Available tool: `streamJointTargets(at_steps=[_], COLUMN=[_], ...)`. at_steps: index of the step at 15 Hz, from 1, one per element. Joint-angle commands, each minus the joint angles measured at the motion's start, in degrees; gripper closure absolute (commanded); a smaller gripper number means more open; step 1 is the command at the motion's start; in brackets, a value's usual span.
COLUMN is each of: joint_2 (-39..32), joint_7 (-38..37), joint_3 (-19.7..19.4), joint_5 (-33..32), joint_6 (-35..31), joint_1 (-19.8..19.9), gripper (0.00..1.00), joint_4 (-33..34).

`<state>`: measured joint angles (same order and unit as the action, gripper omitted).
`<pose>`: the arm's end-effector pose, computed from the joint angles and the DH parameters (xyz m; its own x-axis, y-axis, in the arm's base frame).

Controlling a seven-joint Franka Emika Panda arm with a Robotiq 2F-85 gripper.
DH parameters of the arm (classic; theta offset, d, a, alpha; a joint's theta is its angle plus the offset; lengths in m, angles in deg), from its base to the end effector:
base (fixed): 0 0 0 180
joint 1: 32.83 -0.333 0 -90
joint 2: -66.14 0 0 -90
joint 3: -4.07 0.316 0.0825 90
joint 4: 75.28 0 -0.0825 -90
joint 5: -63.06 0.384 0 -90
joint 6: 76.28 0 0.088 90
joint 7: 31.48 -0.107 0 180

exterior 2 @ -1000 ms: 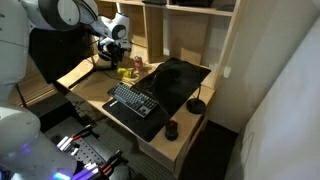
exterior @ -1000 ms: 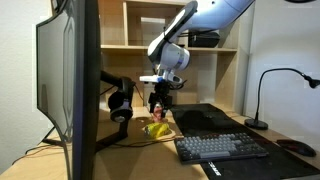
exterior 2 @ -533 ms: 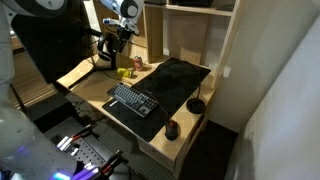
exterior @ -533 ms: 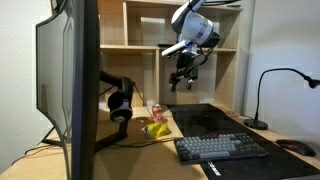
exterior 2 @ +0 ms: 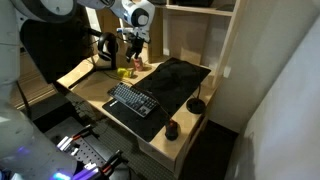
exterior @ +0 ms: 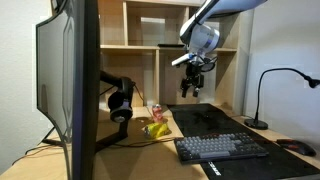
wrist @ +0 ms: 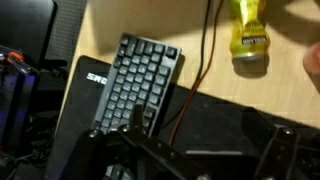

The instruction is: Pick the two bottles and move them to the left on the desk, then turn on the desk lamp

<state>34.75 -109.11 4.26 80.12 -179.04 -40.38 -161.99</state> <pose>0.6615 0.1147 0.3286 0.1971 -0.9291 -0.3129 -0.9393 -0.2704 0.2111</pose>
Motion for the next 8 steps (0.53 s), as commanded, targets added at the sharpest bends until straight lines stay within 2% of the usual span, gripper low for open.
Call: streamJointTargets(at_steps=[1, 2, 3, 6, 8], joint_2=[-7.36, -8.43, -5.79, -7.13, -10.52], joint_7=[-4.54, -7.05, -3.76, -3.98, -7.02], joint_3=[-3.37, -3.29, -2.58, -2.68, -4.09], joint_5=[-1.60, 0.45, -1.09, -1.05, -3.85], joint_6=[-8.26, -8.85, -7.83, -8.14, -7.78], joint_1=[1.58, 2.26, 1.99, 2.55, 1.29], gripper=[0.00, 0.00, 0.00, 0.00, 0.00], joint_4=[4.34, 5.44, 1.94, 2.61, 5.68])
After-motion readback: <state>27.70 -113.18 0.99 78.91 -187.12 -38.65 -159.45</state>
